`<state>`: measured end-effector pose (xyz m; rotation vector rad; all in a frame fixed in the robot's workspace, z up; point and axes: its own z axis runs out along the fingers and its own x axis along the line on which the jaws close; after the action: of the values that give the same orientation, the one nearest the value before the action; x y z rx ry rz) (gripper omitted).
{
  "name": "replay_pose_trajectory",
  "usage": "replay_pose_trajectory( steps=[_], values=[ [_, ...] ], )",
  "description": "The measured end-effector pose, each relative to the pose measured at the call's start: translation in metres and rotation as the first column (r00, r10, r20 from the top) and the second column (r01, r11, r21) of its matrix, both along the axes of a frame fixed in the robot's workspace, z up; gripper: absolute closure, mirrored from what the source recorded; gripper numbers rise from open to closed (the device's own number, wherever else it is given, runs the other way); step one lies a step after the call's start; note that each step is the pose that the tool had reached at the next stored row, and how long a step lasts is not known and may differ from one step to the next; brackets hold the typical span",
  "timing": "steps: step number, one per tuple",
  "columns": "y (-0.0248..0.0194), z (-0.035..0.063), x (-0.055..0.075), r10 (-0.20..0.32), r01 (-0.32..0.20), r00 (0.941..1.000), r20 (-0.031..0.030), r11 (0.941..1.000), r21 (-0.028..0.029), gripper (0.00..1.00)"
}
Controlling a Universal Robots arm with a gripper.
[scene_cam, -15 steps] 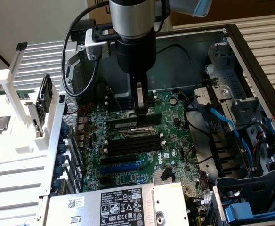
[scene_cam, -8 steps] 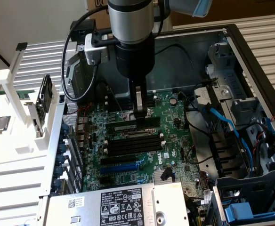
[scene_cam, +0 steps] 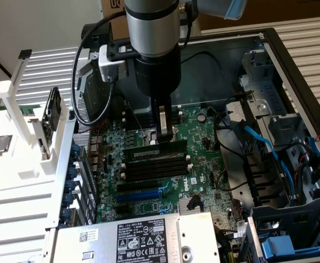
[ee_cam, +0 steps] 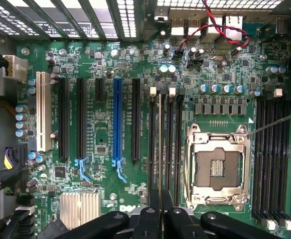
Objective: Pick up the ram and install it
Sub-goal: 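Insert the ram into the slot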
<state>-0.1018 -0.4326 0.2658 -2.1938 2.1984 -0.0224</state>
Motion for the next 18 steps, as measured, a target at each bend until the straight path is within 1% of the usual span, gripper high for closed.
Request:
replay_pose_trajectory(
  steps=[5,7,18],
  values=[
    [0.0,-0.0071,0.002,0.004,-0.004,1.0,-0.0001,1.0,-0.0001,0.88],
    [0.0008,-0.0098,0.002,0.004,-0.004,1.0,-0.0001,1.0,-0.0001,0.88],
    [0.0011,-0.0189,0.0,0.004,-0.004,1.0,-0.0002,1.0,-0.0002,0.88]
  ],
)
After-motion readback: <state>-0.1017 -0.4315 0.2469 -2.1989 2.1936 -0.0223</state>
